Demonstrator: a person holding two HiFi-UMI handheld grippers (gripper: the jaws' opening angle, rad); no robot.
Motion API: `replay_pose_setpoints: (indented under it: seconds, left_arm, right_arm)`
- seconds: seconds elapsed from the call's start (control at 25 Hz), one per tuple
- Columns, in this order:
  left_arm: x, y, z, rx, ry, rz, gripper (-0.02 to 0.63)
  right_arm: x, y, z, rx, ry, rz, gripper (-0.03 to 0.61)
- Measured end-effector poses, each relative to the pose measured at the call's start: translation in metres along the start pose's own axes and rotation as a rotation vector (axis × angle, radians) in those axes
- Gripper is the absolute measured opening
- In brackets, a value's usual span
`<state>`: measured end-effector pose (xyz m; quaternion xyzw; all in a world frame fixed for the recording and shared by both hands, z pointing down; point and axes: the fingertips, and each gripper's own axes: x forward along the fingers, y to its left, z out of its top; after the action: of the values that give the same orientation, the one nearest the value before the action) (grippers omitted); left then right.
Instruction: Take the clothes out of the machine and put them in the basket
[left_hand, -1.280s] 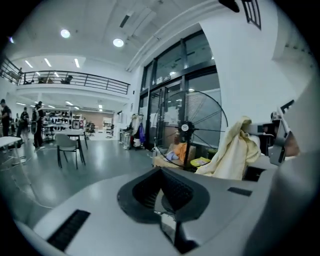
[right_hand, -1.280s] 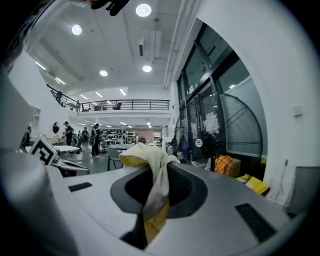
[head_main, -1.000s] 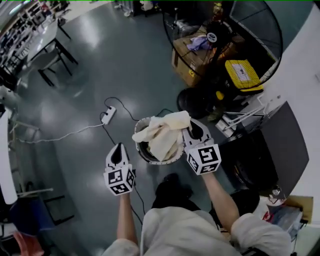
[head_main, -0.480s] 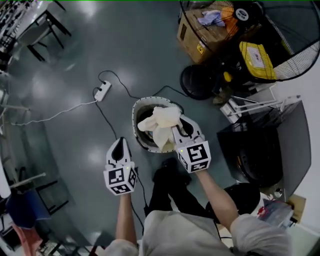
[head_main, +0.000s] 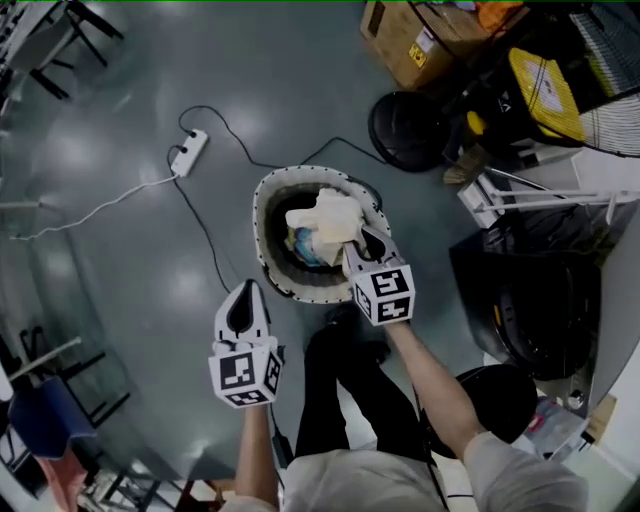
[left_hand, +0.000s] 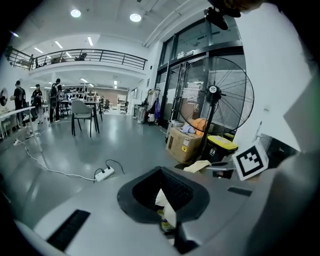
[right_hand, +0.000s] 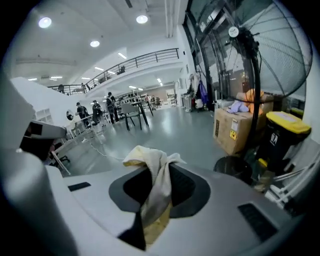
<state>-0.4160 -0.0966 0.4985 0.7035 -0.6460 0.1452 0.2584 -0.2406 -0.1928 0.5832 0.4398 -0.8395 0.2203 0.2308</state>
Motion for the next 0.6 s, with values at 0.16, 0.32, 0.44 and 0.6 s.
replay_pose_setpoints:
  seconds: [0.16,0.32,0.44,0.6]
  left_arm:
    - [0.002,-0.002,-0.014,-0.010,0.010,0.006,0.017]
    - [-0.001,-0.005,-0.011,-0.014,0.008,0.002,0.017]
    - [-0.001,-0.010,0.001,-0.007,-0.007,-0.011,0.017]
    - [-0.006,-0.029,0.025,0.015,-0.019,-0.045,0.017]
  right_arm:
    - [0.020,-0.004,-0.043,0.063,0.088,0.042,0.365]
    - [0.011,0.006,-0.049,0.019,0.103,0.049,0.367]
    - [-0.001,0.007,-0.029,0.025,0.055,0.037,0.365]
    - [-0.034,0.007,0.004,0.015,-0.016,0.016,0.246]
